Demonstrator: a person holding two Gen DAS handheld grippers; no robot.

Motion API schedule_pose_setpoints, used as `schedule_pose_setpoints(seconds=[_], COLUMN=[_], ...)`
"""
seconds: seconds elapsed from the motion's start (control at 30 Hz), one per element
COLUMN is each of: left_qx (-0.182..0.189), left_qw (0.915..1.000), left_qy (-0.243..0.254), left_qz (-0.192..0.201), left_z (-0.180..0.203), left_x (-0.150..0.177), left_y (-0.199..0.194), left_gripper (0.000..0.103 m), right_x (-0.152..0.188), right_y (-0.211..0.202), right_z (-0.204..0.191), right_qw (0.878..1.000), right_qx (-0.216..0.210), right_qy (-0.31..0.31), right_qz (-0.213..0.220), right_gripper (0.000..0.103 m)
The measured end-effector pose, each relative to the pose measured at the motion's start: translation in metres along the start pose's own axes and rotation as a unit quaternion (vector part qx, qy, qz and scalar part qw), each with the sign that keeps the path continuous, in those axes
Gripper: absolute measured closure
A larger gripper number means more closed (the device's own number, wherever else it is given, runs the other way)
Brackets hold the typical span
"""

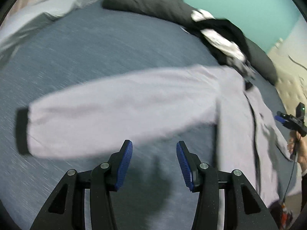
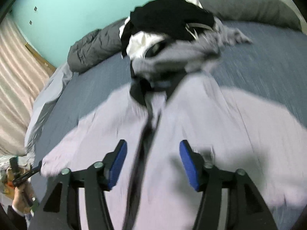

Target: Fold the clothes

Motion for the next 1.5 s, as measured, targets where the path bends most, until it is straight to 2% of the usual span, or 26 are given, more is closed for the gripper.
schedule_pose_setpoints(seconds=[0.1, 0.27, 0.4, 0.57, 0.87, 1.1, 1.13, 1.17, 1.23, 1.27, 1.37, 1.5], left_qx=[0.017, 0.037, 0.046, 0.055, 0.051, 0.047, 0.046, 0.044, 0.043, 0.043, 0.046, 0.050], left_qw=[0.9993, 0.9961, 0.9928, 0.9897, 0.9884, 0.9876, 0.9872, 0.9871, 0.9873, 0.9874, 0.9878, 0.9871], left_qy=[0.011, 0.038, 0.051, 0.058, 0.072, 0.076, 0.078, 0.079, 0.072, 0.068, 0.058, 0.058], left_qz=[-0.032, -0.070, -0.098, -0.119, -0.124, -0.129, -0.131, -0.132, -0.135, -0.136, -0.137, -0.141], left_z=[0.025, 0.069, 0.091, 0.110, 0.125, 0.132, 0.133, 0.133, 0.130, 0.128, 0.125, 0.127], left_x=[0.026, 0.071, 0.100, 0.126, 0.146, 0.160, 0.161, 0.160, 0.162, 0.163, 0.166, 0.172], left_y=[0.014, 0.023, 0.030, 0.033, 0.020, 0.018, 0.019, 0.019, 0.021, 0.022, 0.022, 0.022], left_gripper=[0.051, 0.047, 0.045, 0.045, 0.045, 0.045, 0.045, 0.045, 0.045, 0.045, 0.045, 0.045], right_x=[0.044, 0.115, 0.166, 0.220, 0.280, 0.316, 0.320, 0.322, 0.326, 0.327, 0.328, 0.333], right_y=[-0.024, -0.056, -0.081, -0.102, -0.134, -0.142, -0.142, -0.143, -0.145, -0.147, -0.154, -0.163], right_z=[0.012, 0.034, 0.047, 0.067, 0.087, 0.079, 0.077, 0.075, 0.073, 0.073, 0.074, 0.077], right_qw=[1.000, 0.996, 0.992, 0.987, 0.979, 0.973, 0.973, 0.973, 0.975, 0.976, 0.978, 0.980], right_qx=[-0.001, 0.022, 0.036, 0.035, 0.034, 0.000, -0.005, -0.005, -0.003, -0.006, -0.012, -0.010], right_qy=[0.007, 0.015, 0.009, 0.034, 0.079, 0.102, 0.100, 0.097, 0.091, 0.091, 0.092, 0.093], right_qz=[-0.029, -0.085, -0.119, -0.152, -0.185, -0.206, -0.210, -0.210, -0.204, -0.198, -0.187, -0.174], right_gripper=[0.041, 0.041, 0.041, 0.040, 0.040, 0.040, 0.046, 0.061, 0.072, 0.082, 0.090, 0.091])
Point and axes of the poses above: each gripper's, at about its wrist camera, not at the fingertips, and y roughly the way its jaws point, z to its right, x to its underside, the point moved 3 cm from there along y, roughly the way its jaws point, and after that the axes turned 3 degrees about x, right-handed, at the moved point
